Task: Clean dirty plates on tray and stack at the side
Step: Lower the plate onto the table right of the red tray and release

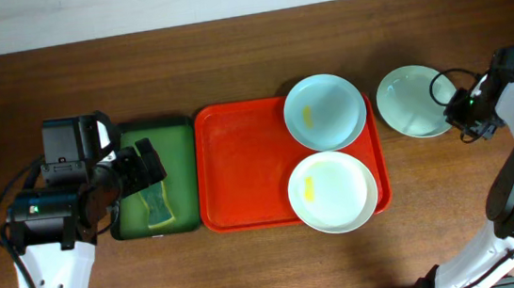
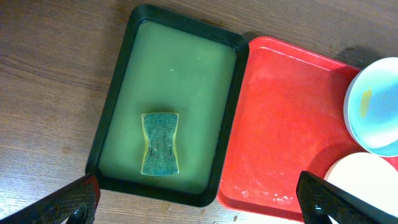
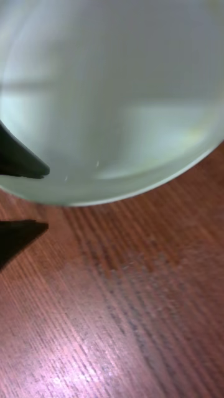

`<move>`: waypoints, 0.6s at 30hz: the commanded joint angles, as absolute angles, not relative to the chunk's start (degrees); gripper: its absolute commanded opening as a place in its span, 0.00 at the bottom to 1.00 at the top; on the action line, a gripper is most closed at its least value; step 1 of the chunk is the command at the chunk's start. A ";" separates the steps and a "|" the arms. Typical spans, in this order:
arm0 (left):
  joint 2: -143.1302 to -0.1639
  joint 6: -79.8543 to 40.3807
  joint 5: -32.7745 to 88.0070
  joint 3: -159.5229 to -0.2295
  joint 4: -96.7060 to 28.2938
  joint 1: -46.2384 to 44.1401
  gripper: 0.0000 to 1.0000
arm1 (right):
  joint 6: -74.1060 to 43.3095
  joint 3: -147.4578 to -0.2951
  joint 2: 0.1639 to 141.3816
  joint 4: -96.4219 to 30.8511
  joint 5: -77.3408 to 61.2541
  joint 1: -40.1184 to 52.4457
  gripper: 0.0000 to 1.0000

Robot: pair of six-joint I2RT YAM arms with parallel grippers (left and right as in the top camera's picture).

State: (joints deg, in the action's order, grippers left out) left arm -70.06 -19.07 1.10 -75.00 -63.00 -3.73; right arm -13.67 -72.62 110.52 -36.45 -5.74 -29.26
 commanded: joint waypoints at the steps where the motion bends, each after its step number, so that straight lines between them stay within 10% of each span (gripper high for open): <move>1: -69.41 -18.81 1.54 -75.42 -62.89 -3.86 0.99 | -14.44 -71.46 110.10 -36.16 -4.01 -28.88 0.17; 12: -69.41 -18.81 1.54 -75.42 -62.89 -3.86 0.99 | -19.18 -72.47 110.06 -41.50 1.58 -28.95 0.08; 15: -69.41 -18.81 1.54 -75.42 -62.89 -3.86 0.99 | -17.93 -80.99 109.95 -51.24 -2.70 -28.88 0.38; 18: -69.41 -18.81 1.54 -75.42 -62.89 -3.86 0.99 | -11.79 -91.88 109.95 -66.78 -11.33 -27.66 0.44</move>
